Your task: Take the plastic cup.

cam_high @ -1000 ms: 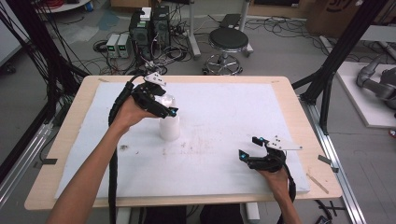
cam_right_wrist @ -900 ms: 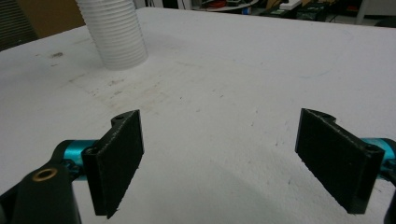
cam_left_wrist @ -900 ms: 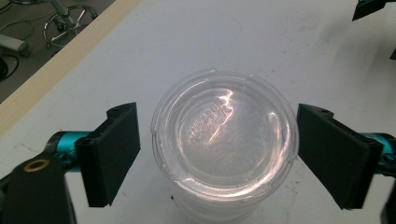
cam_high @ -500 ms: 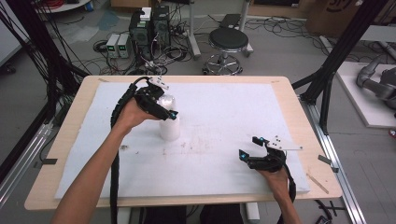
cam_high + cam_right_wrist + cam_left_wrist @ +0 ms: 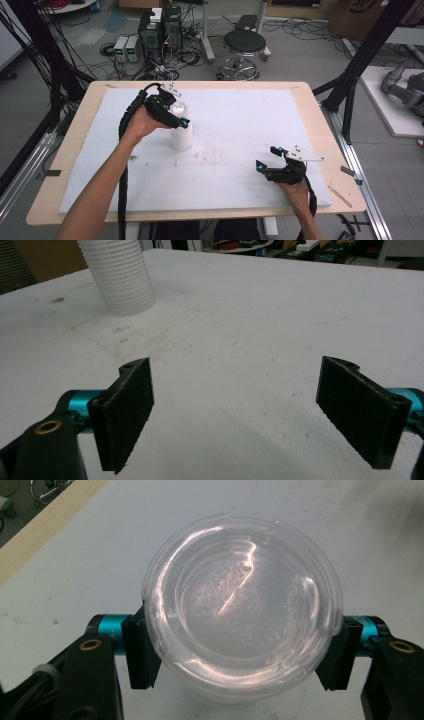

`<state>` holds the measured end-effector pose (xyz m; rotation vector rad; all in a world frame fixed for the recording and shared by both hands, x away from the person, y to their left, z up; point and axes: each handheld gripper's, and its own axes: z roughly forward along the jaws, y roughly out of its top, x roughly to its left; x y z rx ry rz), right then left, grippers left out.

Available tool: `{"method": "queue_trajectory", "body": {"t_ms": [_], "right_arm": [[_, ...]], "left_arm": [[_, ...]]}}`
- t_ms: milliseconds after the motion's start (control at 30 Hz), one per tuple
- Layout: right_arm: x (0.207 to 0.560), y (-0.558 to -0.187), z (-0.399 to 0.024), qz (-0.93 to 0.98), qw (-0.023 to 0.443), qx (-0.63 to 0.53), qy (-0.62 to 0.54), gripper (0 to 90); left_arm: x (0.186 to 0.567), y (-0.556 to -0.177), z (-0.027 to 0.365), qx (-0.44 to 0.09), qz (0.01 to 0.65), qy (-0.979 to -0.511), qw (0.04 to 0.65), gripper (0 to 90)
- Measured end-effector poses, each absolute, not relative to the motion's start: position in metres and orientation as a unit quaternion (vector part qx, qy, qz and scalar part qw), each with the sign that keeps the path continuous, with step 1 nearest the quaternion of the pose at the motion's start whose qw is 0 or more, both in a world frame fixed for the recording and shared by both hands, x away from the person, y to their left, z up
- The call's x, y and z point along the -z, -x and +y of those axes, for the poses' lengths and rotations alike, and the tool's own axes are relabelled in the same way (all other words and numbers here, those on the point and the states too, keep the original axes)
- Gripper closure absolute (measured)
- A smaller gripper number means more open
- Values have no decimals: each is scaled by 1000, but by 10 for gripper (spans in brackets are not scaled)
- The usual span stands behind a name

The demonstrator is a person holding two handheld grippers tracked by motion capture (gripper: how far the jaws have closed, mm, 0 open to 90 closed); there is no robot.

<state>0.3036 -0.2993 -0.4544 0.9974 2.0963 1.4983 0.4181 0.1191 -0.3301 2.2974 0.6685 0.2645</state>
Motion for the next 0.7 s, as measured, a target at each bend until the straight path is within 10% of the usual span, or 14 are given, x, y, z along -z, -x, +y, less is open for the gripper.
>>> {"method": "queue_trajectory", "body": {"t_ms": [700], "right_arm": [[454,-304,-299,745,189,-532,-356,154]], "left_arm": [[304,-416,117,-110,260,-882,377,365]]}}
